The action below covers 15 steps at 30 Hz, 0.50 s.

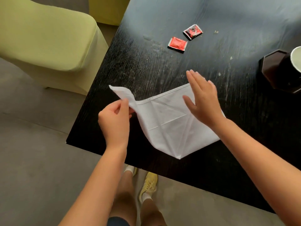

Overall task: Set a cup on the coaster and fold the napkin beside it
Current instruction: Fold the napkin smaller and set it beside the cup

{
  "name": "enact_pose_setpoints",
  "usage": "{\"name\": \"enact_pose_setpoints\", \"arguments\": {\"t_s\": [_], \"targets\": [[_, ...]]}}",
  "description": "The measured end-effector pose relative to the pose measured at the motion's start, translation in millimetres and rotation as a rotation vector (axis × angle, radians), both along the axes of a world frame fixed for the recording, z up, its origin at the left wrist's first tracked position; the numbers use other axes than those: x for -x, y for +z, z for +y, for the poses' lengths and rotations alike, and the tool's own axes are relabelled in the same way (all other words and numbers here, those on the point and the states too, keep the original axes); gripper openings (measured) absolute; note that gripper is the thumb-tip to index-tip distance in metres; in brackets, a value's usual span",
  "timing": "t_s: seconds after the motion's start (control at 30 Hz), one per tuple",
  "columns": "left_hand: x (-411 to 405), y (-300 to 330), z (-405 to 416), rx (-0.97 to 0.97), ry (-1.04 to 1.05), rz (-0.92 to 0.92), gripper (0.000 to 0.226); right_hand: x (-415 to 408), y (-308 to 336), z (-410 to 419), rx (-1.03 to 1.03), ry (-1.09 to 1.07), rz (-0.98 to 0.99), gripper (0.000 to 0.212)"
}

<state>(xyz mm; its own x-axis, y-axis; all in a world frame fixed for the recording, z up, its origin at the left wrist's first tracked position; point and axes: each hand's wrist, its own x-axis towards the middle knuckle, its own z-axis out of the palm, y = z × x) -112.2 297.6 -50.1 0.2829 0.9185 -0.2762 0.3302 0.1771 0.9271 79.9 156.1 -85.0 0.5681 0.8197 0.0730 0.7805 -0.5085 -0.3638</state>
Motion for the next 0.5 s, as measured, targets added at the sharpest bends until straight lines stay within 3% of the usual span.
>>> {"name": "enact_pose_setpoints", "arguments": {"t_s": [0.07, 0.17, 0.37, 0.43, 0.5], "targets": [[-16, 11, -12, -0.029, -0.117, -0.002, 0.026, 24, 21, 15, -0.283, 0.058, 0.305, 0.055], [-31, 20, -26, 0.003, -0.211, -0.044, 0.018, 49, 40, 23, -0.368, 0.088, 0.606, 0.049], [-47, 25, -38, 0.206, -0.475, -0.106, 0.035, 55, 35, 18, -0.501, -0.211, 0.709, 0.019], [-45, 23, -35, 0.130, -0.534, -0.146, 0.034, 49, 35, 14, -0.587, -0.338, 0.800, 0.013], [-38, 13, -28, -0.110, -0.545, -0.090, 0.033, 38, 35, 10, -0.649, -0.458, 0.903, 0.021]]}}
